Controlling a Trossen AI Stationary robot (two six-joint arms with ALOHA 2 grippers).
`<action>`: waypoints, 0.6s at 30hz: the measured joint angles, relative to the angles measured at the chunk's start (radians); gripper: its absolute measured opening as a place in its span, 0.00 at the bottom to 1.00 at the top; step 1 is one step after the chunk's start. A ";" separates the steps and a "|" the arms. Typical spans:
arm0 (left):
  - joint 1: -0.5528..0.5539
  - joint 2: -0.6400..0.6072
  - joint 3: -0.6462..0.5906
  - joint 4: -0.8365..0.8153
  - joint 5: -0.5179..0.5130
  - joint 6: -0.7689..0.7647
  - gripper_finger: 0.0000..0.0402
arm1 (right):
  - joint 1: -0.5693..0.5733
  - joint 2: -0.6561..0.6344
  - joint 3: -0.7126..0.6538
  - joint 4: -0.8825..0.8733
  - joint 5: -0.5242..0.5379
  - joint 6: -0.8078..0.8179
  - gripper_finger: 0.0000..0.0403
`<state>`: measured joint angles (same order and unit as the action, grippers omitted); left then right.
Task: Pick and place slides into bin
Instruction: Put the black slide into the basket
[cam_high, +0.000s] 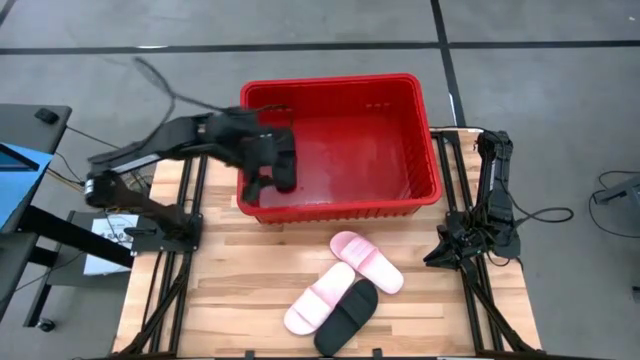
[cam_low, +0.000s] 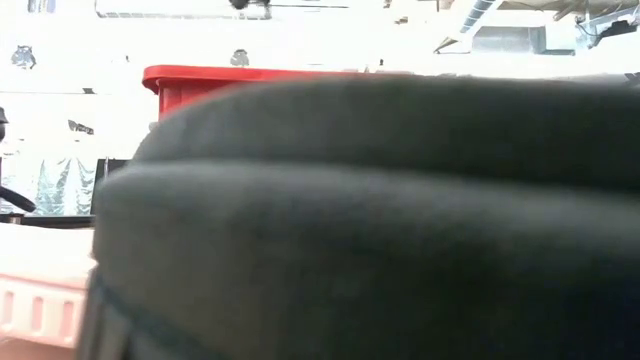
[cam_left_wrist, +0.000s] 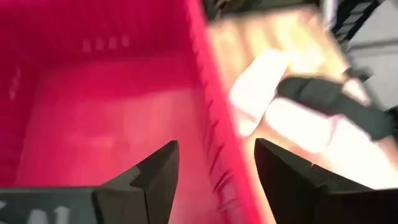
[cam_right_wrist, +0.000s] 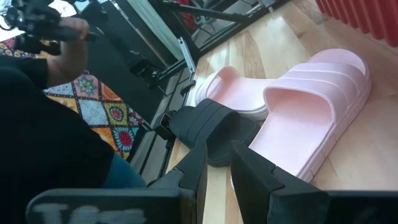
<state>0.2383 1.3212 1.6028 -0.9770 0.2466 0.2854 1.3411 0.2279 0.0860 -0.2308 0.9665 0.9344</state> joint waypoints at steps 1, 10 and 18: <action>-0.026 -0.024 0.000 0.009 0.000 -0.013 0.50 | 0.000 0.000 0.000 0.000 0.000 0.000 0.15; -0.243 -0.094 0.000 0.049 0.003 -0.216 0.50 | 0.000 0.000 0.000 0.000 0.000 0.000 0.15; -0.314 -0.028 -0.002 0.030 -0.011 -0.148 0.50 | 0.000 0.000 0.000 0.000 0.000 0.000 0.15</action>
<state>-0.0756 1.2929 1.6012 -0.9466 0.2357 0.1377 1.3413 0.2279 0.0860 -0.2309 0.9665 0.9347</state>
